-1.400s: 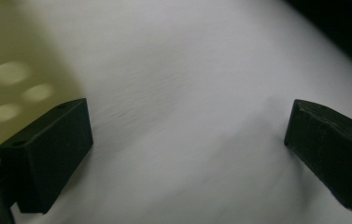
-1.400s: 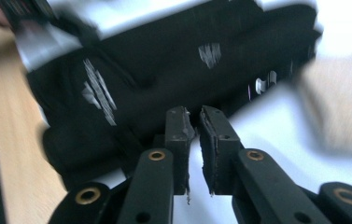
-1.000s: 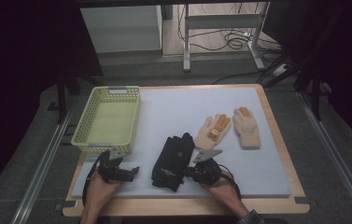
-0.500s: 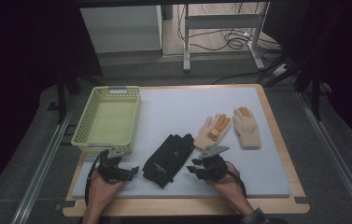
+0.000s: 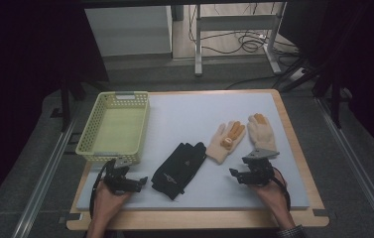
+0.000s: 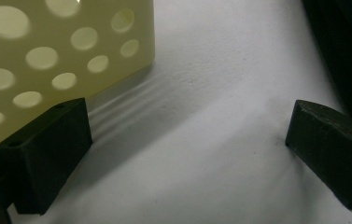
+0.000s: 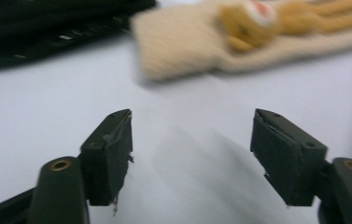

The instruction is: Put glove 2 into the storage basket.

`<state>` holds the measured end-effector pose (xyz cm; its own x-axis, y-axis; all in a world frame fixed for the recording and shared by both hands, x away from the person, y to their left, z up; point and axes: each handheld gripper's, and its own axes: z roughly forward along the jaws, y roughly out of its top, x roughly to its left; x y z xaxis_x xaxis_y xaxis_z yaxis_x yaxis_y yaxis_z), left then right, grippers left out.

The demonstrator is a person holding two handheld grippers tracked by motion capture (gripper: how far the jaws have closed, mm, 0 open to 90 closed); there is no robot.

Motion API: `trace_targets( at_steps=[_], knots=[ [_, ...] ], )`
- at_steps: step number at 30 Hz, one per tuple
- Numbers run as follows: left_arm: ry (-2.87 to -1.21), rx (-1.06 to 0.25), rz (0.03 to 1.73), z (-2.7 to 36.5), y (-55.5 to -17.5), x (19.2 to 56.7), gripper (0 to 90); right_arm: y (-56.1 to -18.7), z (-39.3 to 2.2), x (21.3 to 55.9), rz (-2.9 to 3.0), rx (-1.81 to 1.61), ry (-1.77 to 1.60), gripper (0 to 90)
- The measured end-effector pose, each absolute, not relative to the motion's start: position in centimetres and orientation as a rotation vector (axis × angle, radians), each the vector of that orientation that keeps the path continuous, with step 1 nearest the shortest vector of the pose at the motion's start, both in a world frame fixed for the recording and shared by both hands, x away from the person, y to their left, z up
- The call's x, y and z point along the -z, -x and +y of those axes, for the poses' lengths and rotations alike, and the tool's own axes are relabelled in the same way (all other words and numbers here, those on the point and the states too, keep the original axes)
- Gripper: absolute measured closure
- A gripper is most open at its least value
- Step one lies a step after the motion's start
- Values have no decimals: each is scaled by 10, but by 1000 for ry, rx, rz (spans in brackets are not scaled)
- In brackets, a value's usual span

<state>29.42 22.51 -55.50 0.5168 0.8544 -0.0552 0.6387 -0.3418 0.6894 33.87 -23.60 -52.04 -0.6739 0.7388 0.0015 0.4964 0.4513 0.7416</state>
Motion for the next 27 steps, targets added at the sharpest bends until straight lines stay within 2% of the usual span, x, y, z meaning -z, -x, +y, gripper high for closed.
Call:
trace_targets(
  at_steps=[7, 13, 21, 27],
  knots=[
    [-2090, -421, 1211, 226, -293, 555, 16, -342, -258, 530, 2342, -994, -1085, 217],
    [-2097, -410, 1230, 222, -291, 550, 29, -341, -257, 531, 2343, -982, -1080, 200],
    [-2094, -354, 1138, 208, -283, 518, 25, -341, -258, 531, 2342, -985, -1081, 200],
    [-2113, -312, 1078, 180, -288, 487, 5, -341, -258, 531, 2341, -985, -1081, 200]
  ],
)
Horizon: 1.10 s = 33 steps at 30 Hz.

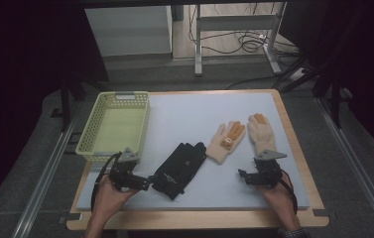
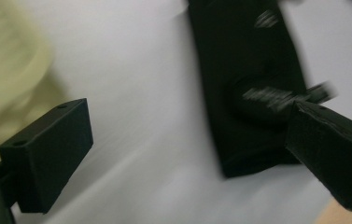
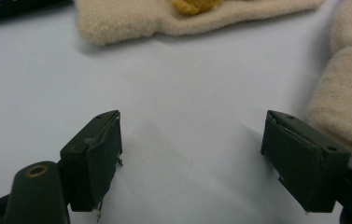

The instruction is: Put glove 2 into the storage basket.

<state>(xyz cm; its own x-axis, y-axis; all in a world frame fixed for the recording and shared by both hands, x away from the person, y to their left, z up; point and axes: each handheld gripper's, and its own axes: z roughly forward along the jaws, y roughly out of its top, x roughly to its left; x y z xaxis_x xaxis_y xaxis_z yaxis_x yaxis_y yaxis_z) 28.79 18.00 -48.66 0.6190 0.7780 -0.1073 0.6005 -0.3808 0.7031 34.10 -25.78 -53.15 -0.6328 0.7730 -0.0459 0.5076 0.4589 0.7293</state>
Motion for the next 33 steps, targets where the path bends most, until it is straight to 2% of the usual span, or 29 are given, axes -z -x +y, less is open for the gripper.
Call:
trace_targets(
  at_steps=[9, 12, 16, 17, 19, 20, 22, 27, 29, 30, 33],
  knots=[
    [-2265, -316, 1009, 106, -325, 491, 0, -341, -258, 531, 2342, -986, -1080, 199],
    [-2290, -323, 1027, 97, -336, 497, 0, -341, -258, 532, 2342, -986, -1079, 199],
    [-2322, -208, 1066, 89, -354, 513, 0, -341, -258, 532, 2342, -987, -1079, 199],
    [-2334, -131, 1057, 87, -355, 518, 0, -341, -258, 532, 2342, -987, -1079, 199],
    [-2359, -95, 1033, 82, -351, 523, 0, -341, -258, 532, 2340, -989, -1080, 199],
    [-2359, -95, 1033, 82, -351, 523, 0, -341, -258, 532, 2340, -989, -1080, 199],
    [-2405, -186, 1031, 74, -342, 527, 0, -341, -258, 532, 2342, -986, -1079, 199],
    [-2407, -209, 1041, 72, -338, 528, 8, -341, -258, 532, 2341, -985, -1078, 199],
    [-2399, -206, 1058, 73, -337, 525, 126, -341, -258, 532, 2341, -985, -1079, 199],
    [-2405, -203, 1057, 73, -336, 522, 126, -341, -258, 532, 2341, -985, -1079, 199],
    [-2400, -197, 1057, 73, -334, 519, 297, -341, -258, 532, 2339, -987, -1078, 199]
  ],
)
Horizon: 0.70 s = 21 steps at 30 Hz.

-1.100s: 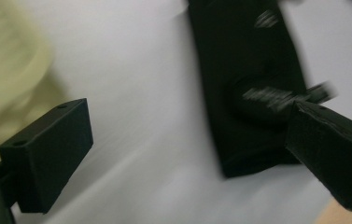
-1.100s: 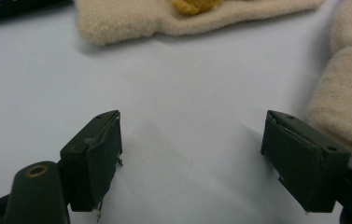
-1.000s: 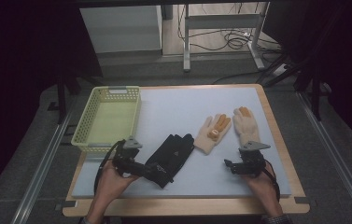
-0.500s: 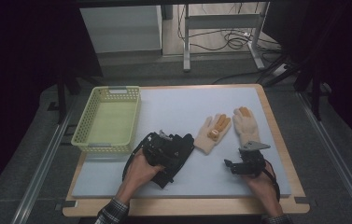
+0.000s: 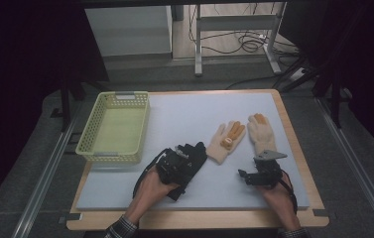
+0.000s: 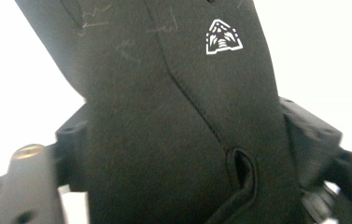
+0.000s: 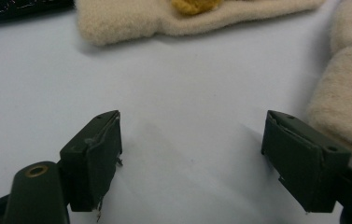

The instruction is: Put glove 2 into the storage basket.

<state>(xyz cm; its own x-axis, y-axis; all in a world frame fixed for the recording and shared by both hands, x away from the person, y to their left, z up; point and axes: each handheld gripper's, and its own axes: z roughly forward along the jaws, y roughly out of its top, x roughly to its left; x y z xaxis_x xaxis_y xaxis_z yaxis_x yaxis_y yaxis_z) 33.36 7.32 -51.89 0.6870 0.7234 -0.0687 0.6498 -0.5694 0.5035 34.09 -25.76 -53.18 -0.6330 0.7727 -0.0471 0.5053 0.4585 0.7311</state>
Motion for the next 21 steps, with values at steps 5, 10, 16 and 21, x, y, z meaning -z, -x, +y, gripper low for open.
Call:
trace_targets(
  at_steps=[5, 10, 16, 21],
  knots=[
    [-2410, -194, 1030, 76, -332, 516, 554, -341, -257, 532, 2339, -987, -1079, 199],
    [-2402, -187, 1029, 80, -335, 512, 631, -341, -258, 532, 2341, -984, -1079, 199],
    [-2341, -213, 1054, 91, -346, 493, 636, -341, -258, 532, 2339, -987, -1078, 199],
    [-2318, -249, 1066, 99, -352, 469, 634, -341, -257, 532, 2339, -987, -1078, 199]
  ],
)
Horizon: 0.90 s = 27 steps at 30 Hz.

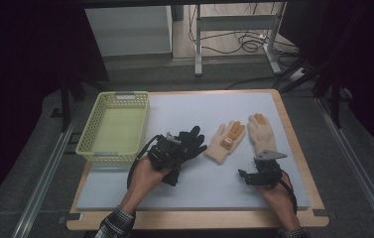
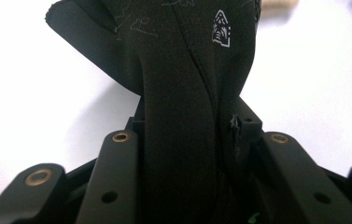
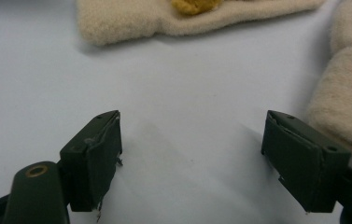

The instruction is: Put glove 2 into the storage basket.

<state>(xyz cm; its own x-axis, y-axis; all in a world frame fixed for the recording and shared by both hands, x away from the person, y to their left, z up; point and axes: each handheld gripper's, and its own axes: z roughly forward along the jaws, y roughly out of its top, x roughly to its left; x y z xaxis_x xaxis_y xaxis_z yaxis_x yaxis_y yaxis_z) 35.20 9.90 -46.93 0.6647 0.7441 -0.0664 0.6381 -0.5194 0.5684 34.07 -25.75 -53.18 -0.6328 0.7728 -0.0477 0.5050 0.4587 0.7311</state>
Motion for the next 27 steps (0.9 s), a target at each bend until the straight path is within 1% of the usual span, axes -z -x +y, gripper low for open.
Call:
trace_targets(
  at_steps=[5, 9, 16, 23, 27],
  knots=[
    [-2295, -259, 1097, 111, -363, 450, 634, -341, -258, 532, 2339, -987, -1077, 199],
    [-2297, -266, 1118, 116, -371, 442, 634, -341, -258, 532, 2339, -988, -1079, 199],
    [-2298, -324, 1150, 125, -382, 424, 633, -341, -258, 532, 2339, -988, -1075, 199],
    [-2230, -359, 1183, 143, -388, 405, 634, -341, -257, 532, 2337, -989, -1075, 199],
    [-2245, -380, 1211, 158, -391, 398, 634, -341, -258, 532, 2338, -991, -1077, 199]
  ],
)
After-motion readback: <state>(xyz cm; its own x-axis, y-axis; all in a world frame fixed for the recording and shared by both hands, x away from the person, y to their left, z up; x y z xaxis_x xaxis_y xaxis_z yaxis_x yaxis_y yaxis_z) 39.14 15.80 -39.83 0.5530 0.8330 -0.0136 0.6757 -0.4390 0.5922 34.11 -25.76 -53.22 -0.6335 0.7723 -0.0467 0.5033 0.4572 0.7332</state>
